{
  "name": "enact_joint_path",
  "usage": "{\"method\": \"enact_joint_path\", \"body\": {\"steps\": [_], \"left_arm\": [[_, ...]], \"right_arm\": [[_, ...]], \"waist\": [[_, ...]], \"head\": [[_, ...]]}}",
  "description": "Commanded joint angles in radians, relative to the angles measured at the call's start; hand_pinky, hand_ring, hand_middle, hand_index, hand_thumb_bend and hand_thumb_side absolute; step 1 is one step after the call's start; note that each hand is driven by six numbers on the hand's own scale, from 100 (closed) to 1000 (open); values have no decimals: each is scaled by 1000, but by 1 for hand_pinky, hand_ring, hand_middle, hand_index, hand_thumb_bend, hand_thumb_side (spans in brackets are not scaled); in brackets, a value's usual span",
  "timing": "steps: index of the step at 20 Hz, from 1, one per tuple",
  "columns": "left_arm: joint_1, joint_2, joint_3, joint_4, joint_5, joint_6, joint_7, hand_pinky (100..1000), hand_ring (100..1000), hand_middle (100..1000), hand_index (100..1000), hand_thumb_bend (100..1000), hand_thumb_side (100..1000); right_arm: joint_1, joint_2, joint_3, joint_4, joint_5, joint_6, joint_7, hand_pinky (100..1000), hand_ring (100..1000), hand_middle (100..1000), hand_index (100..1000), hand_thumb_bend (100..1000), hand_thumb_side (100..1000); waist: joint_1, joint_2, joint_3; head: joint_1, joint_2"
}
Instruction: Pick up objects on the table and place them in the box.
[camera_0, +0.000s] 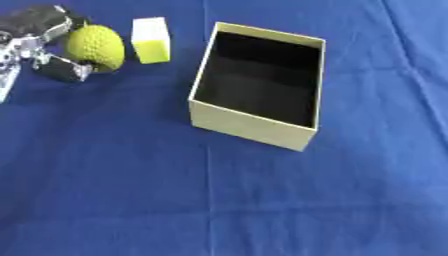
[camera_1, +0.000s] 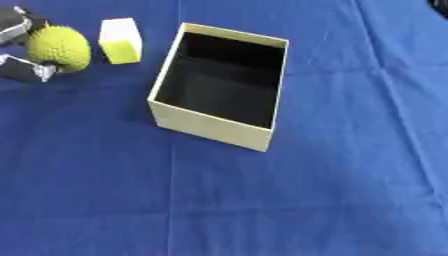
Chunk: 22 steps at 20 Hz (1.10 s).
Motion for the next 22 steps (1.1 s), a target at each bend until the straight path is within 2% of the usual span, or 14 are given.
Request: {"method": "enact_joint_path", "body": {"steps": [1, 6, 12, 18, 22], "left_arm": [[-47, 37, 11, -143, 32, -2, -26, 621, 600, 564, 769, 100, 211], [-143, -32, -34, -243, 77, -21, -46, 616, 590, 553, 761, 100, 206], [-239, -188, -114, -192, 129, -53, -50, 607, 591, 554, 762, 100, 218], [-268, -324, -177, -119, 23, -100, -34, 603, 585, 551, 756, 100, 210], [-248, -412, -200, -57, -70, -106, -2, 597, 578, 544, 735, 100, 201]], "right_arm": [[-12, -26, -15, -17, -7, 1, -4, 838, 773, 760, 802, 169, 626], [-34, -24, -10, -17, -11, -1, -1, 838, 775, 761, 803, 171, 623], [-65, -13, -14, -17, -22, 7, -5, 838, 776, 762, 803, 174, 619], [-95, -4, -13, -17, -27, 8, -6, 838, 776, 762, 803, 173, 620], [-101, 1, -13, -17, -27, 10, -3, 838, 775, 762, 803, 173, 622]], "waist": [[-1, -30, 4], [-3, -40, 8], [-8, -47, 5], [-9, -50, 1], [-10, -49, -2]], "head": [[-11, 10], [-21, 16], [-14, 16], [-7, 12], [-1, 2]]}}
